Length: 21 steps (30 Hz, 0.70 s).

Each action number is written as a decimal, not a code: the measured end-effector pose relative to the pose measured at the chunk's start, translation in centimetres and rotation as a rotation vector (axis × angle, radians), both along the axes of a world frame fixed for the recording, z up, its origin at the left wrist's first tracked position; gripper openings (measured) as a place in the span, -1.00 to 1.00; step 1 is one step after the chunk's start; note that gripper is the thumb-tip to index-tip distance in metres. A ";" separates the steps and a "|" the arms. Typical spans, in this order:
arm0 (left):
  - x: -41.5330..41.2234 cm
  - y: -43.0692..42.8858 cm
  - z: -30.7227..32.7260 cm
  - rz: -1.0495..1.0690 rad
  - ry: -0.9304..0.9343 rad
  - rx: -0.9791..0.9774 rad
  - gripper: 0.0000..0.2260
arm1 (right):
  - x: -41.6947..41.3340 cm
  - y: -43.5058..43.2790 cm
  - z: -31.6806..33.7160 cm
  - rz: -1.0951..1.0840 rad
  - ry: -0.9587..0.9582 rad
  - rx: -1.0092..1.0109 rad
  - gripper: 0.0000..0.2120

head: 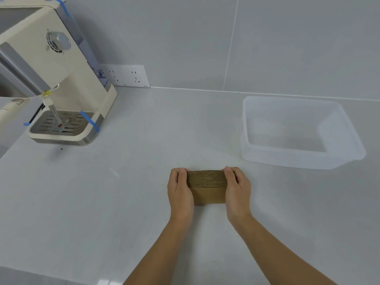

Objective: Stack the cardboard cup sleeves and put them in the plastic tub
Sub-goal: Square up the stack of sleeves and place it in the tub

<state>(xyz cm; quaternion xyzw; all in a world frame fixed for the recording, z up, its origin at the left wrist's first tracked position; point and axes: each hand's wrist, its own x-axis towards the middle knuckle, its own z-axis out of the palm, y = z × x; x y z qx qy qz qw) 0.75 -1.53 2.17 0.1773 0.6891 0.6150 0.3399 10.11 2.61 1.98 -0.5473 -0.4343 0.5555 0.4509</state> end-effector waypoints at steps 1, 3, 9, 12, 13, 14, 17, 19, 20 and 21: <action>-0.1 0.1 0.2 -0.006 0.012 0.019 -0.79 | 0.0 0.1 0.2 -0.005 0.014 0.025 -0.73; 0.0 0.1 0.4 -0.012 0.028 0.053 -0.79 | 0.1 0.3 0.3 -0.015 0.028 0.066 -0.74; 0.0 -1.0 -1.6 -0.176 0.074 0.040 -0.81 | 0.9 -0.3 -1.0 0.027 -0.064 0.099 -0.68; -1.1 -1.7 -1.8 -0.389 0.010 0.120 -0.78 | 0.9 0.0 -1.1 0.005 -0.072 0.087 -0.67; -1.6 -2.0 -1.7 -0.464 0.026 0.116 -0.69 | 0.7 0.1 -1.2 0.007 -0.070 0.087 -0.66; -2.0 -2.3 -1.7 -0.535 0.066 0.084 -0.62 | 0.7 0.1 -1.2 0.015 -0.066 0.087 -0.65; -3.1 -3.0 -2.0 -0.686 0.218 -0.009 -0.51 | 1.0 0.0 -1.5 0.041 -0.068 0.090 -0.63; -3.7 -3.3 -2.2 -0.737 0.287 -0.036 -0.51 | 1.1 -0.1 -1.4 0.061 -0.081 0.095 -0.62; -4.0 -3.4 -2.4 -0.749 0.312 -0.045 -0.51 | 1.2 -0.1 -1.4 0.071 -0.085 0.094 -0.63; -4.1 -3.5 -2.3 -0.757 0.326 -0.046 -0.52 | 1.3 -0.1 -1.3 0.079 -0.091 0.094 -0.64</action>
